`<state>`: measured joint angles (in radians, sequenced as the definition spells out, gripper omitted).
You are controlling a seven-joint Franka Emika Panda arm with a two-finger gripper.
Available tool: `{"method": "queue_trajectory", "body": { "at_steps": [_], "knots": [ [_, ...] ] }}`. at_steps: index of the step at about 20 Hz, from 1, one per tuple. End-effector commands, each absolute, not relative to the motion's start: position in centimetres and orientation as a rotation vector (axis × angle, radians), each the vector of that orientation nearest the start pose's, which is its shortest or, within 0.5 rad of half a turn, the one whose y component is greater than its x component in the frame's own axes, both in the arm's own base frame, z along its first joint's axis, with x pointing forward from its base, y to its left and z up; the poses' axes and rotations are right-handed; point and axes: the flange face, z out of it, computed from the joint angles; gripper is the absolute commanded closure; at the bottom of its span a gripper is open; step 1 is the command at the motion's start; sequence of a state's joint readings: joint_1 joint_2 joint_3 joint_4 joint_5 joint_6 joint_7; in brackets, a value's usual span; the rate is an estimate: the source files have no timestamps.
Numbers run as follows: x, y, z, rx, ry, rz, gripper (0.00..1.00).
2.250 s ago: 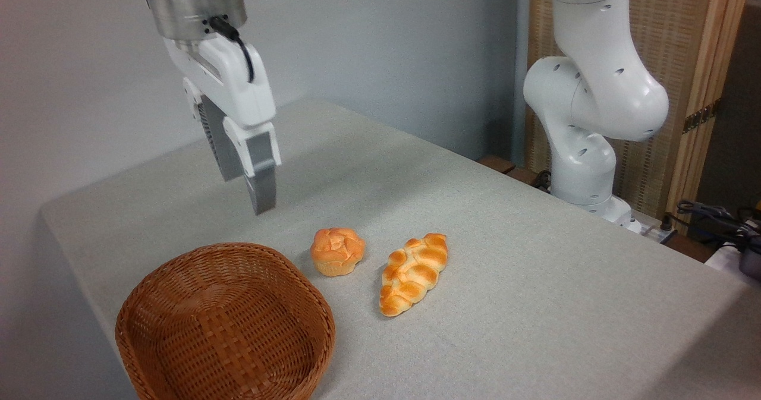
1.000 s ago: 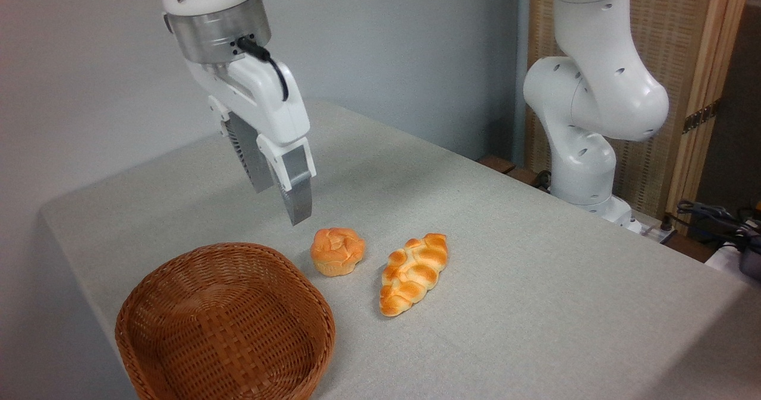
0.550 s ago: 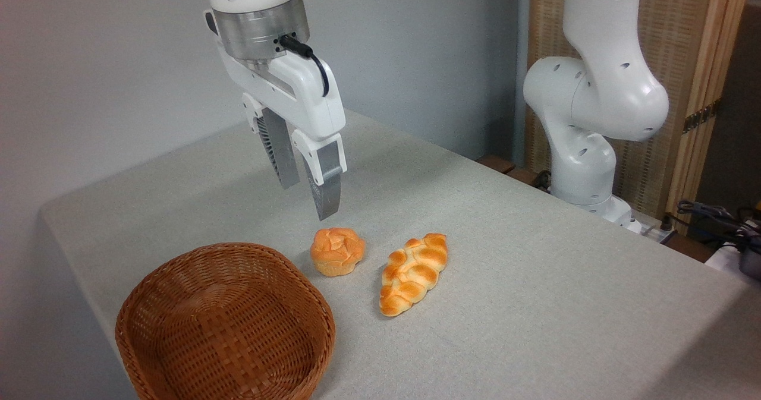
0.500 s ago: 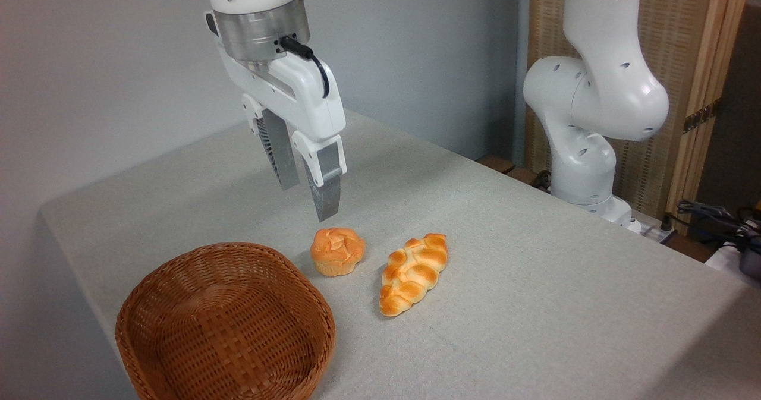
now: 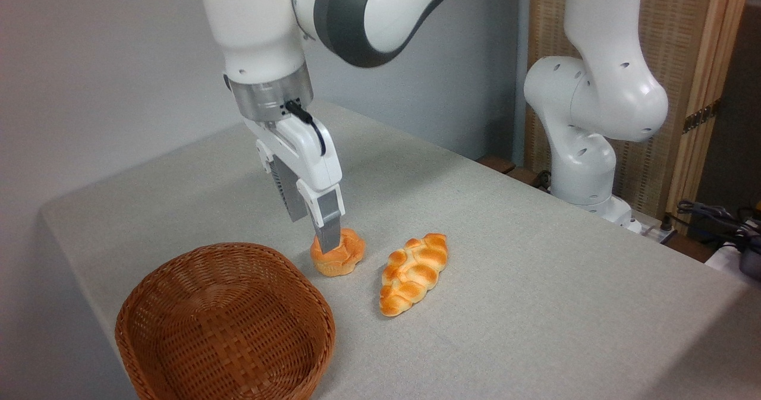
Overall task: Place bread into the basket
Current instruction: 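Lower the open gripper around the round orange bun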
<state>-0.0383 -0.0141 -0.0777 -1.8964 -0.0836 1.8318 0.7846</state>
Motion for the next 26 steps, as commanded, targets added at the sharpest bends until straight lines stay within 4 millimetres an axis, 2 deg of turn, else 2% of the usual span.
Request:
{"method": "queue_trajectory", "body": {
  "at_steps": [1,3,9,11,15,24,26],
  "knots": [
    [52.1,-8.7,47.8,-2.896,1.437,0.015,0.0],
    [51.1,-8.9,46.5,-2.893,1.45,0.042,0.0],
    [50.5,-9.2,43.9,-2.875,1.48,0.028,0.0],
    [50.2,-10.1,43.2,-2.871,1.503,0.046,0.0],
    [50.2,-10.5,42.9,-2.968,1.477,0.013,0.0],
    [50.4,-11.0,41.7,-2.978,1.495,0.033,0.0],
    [50.3,-11.8,41.4,-2.968,1.518,0.043,0.05]
  ]
}}
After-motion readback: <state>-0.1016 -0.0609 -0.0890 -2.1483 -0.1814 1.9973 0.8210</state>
